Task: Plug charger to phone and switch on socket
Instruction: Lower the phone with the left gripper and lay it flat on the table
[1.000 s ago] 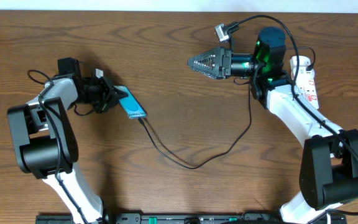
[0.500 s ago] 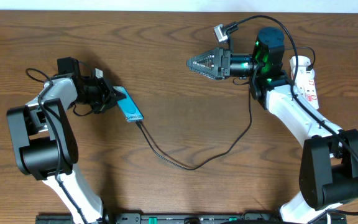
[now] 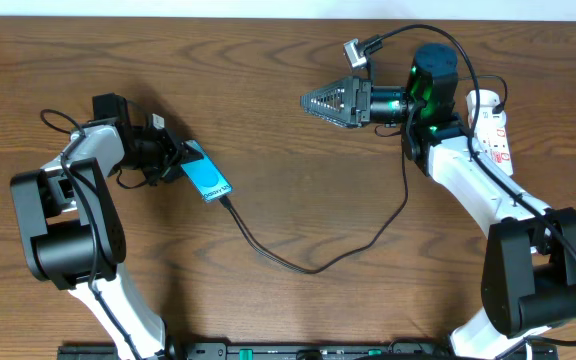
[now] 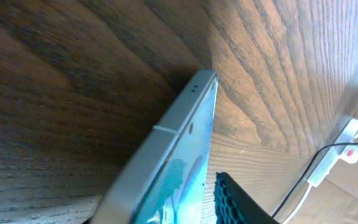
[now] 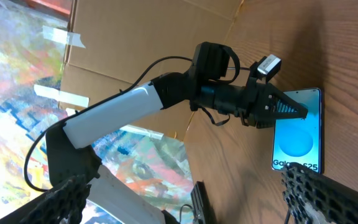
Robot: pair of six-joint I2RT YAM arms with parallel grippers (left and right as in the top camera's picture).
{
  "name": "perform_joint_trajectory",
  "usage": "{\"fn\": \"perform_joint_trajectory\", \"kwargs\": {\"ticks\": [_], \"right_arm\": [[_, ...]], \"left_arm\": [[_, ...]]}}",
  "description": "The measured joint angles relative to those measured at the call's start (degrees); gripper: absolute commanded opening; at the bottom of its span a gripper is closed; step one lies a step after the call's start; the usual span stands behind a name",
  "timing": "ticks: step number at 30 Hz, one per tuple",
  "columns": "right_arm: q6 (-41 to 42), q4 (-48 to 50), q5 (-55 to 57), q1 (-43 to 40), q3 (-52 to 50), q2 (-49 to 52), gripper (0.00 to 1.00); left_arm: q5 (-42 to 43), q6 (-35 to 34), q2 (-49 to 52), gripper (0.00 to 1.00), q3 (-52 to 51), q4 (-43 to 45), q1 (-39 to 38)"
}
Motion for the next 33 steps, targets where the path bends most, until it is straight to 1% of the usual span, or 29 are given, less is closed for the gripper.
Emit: {"fn": "perform_joint_trajectory", "kwargs": {"ticks": [5, 7, 17, 33], "right_arm": [[0.0, 0.0, 0.0, 0.0, 0.0, 0.0, 0.99], [0.0, 0.0, 0.0, 0.0, 0.0, 0.0, 0.99], [0.0, 0.0, 0.0, 0.0, 0.0, 0.0, 0.99], [0.0, 0.0, 0.0, 0.3, 0.0, 0.0, 0.99]], "left_arm": [[0.5, 0.7, -0.1, 0.49, 0.3, -1.4, 0.0], [0.5, 1.0, -0.2, 0.50, 0.3, -2.0, 0.0], [-3.0, 1.1, -1.0, 0.50, 0.7, -7.3, 0.0], [-8.2, 1.1, -1.7, 0.51, 1.3, -11.9, 0.0]]}}
